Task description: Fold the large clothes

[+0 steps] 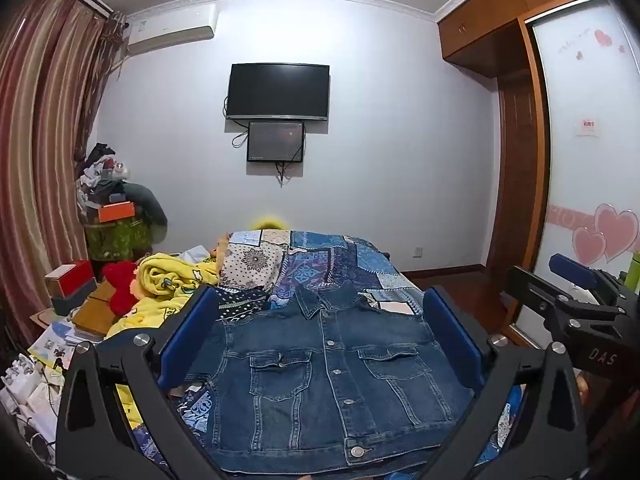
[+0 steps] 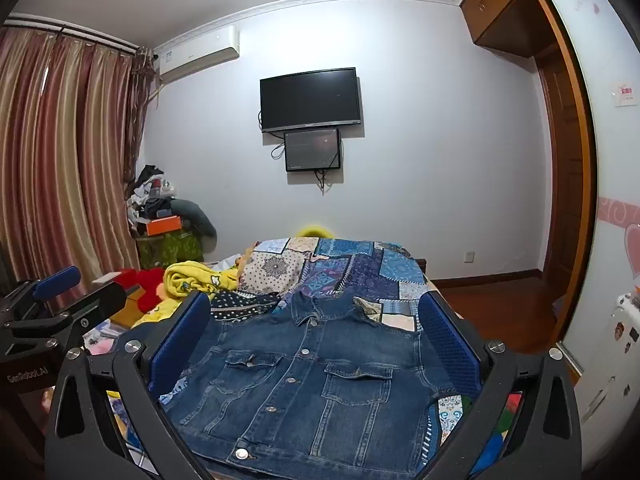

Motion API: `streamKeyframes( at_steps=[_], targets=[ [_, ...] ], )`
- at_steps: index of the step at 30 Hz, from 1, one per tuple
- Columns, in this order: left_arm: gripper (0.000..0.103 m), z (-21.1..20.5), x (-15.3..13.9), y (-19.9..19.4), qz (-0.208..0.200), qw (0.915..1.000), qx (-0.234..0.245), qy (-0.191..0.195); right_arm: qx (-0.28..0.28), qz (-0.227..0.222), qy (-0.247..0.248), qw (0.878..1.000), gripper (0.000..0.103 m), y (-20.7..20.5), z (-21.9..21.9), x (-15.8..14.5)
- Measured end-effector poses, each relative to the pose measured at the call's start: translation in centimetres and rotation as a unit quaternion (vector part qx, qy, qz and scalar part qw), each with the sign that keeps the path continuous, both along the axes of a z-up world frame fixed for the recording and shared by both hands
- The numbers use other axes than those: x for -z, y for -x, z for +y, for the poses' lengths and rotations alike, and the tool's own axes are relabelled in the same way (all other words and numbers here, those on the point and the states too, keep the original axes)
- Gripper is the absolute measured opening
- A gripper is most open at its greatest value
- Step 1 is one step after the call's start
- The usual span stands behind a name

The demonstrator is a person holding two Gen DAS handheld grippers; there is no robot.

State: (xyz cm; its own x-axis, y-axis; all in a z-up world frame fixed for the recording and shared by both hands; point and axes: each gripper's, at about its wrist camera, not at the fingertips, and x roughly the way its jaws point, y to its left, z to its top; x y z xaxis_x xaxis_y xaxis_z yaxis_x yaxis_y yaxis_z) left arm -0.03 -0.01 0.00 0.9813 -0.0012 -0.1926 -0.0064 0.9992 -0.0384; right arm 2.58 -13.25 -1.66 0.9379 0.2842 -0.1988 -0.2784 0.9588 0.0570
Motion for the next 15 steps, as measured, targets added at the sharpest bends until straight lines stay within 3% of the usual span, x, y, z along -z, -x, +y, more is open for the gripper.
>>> streamKeyframes(
  at_steps=[15],
  targets=[
    [0.103, 0.6, 0.2, -0.8, 0.014, 0.9999, 0.0, 0.006, 0.0, 0.005, -0.001, 1.0, 0.103, -0.1, -0.1, 0.0]
  ],
)
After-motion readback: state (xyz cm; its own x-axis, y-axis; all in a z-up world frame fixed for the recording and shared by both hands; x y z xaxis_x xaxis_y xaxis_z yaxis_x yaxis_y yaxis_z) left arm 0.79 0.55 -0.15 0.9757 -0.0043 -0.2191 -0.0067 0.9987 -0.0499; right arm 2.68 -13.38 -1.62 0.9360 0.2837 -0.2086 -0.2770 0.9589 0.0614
